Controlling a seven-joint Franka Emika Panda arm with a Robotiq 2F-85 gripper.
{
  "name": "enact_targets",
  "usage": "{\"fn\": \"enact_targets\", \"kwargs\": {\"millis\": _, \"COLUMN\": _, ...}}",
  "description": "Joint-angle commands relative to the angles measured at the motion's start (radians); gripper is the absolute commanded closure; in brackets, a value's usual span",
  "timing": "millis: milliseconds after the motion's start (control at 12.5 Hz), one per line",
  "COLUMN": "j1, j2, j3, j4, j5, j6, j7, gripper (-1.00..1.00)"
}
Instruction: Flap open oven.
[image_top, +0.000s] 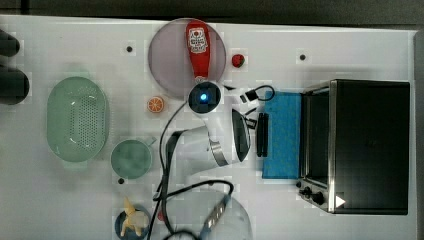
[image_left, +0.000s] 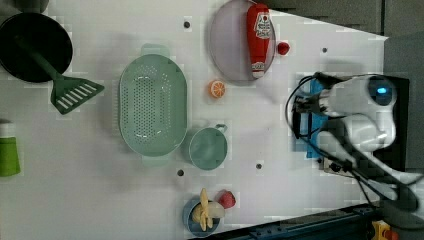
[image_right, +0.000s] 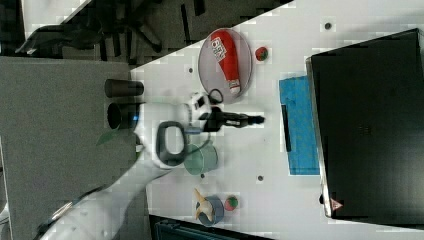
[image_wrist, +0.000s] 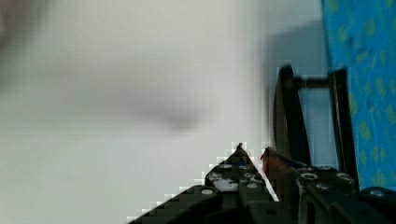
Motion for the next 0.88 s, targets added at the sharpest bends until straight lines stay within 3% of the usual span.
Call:
{"fn": "enact_targets", "kwargs": {"millis": 80, "j1": 0.011, "j2": -0.177, "j3": 0.001, "j4": 0.060, "j5": 0.160, "j6": -0.094, "j7": 0.040, "gripper": 0.65}}
{"fn": "enact_targets", "kwargs": {"millis": 320, "j1": 0.010, "j2": -0.299, "j3": -0.005, "j4": 0.176, "j5": 0.346, "j6": -0.363, "j7": 0.088, "gripper": 0.65}}
{"fn": "enact_targets", "kwargs": {"millis": 560, "j1": 0.010, "j2": -0.361, "j3": -0.007, "j4": 0.332, "j5": 0.362, "j6": -0.600, "j7": 0.211, "gripper": 0.65}}
{"fn": "enact_targets", "kwargs": {"millis": 880, "j1": 0.010, "j2": -0.396, "j3": -0.006, "j4": 0.451, "j5": 0.361, "j6": -0.740, "j7": 0.275, "gripper": 0.65}}
